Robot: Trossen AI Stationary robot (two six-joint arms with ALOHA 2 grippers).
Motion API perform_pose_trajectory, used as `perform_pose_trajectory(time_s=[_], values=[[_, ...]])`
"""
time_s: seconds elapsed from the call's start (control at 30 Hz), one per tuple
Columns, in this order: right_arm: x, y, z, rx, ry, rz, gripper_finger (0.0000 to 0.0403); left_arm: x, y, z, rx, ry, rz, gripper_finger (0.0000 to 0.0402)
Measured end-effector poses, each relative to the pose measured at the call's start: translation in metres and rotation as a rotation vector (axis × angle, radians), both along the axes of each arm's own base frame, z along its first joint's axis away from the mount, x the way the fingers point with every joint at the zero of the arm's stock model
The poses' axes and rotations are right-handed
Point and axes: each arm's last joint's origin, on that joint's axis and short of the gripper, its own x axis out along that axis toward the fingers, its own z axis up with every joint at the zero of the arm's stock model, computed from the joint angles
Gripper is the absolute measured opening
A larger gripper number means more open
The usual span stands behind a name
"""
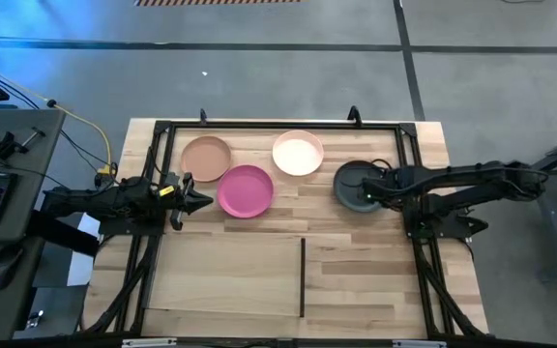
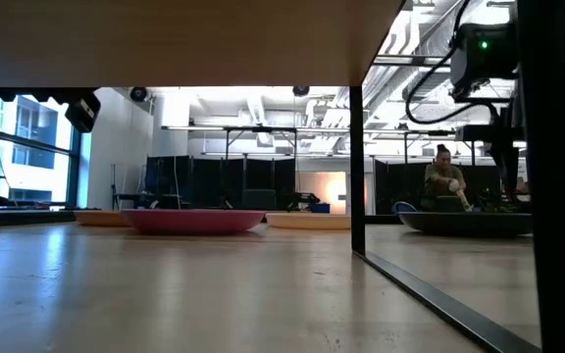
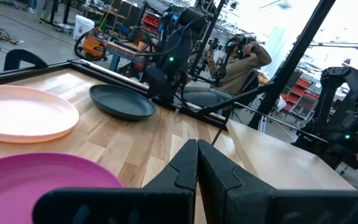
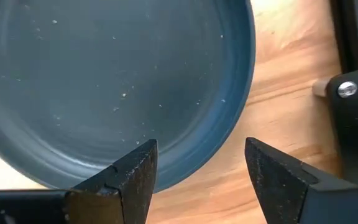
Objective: Place and stack plates onto a shelf
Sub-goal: Put the black plate on the shelf
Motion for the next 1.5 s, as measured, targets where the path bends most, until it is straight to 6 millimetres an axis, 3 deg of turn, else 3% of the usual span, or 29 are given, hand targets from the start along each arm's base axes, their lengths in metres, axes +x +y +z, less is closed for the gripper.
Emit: perform_pose_trajectory(time_s=[0.5,0.63,0.8,0.87,1.03,1.5], values=[[-0.012,0.0,-0.038,-0.025,-0.035,-0.142,0.0207,0.0,0.0,0.0,0.0,0.0,0.0,0.0],[-0.014,0.0,-0.041,-0.054,-0.027,-0.165,0.0152,0.0,0.0,0.0,0.0,0.0,0.0,0.0],[-0.014,-0.001,-0.04,-0.099,-0.028,-0.16,0.0032,0.0,0.0,0.0,0.0,0.0,0.0,0.0],[-0.013,-0.002,-0.038,-0.126,-0.027,-0.138,0.0012,0.0,0.0,0.0,0.0,0.0,0.0,0.0],[-0.005,-0.004,-0.016,-0.178,-0.011,-0.052,0.0007,0.0,0.0,0.0,0.0,0.0,0.0,0.0],[0.013,-0.026,0.096,-0.454,-0.135,0.224,0.0,0.0,0.0,0.0,0.0,0.0,0.0,0.0]])
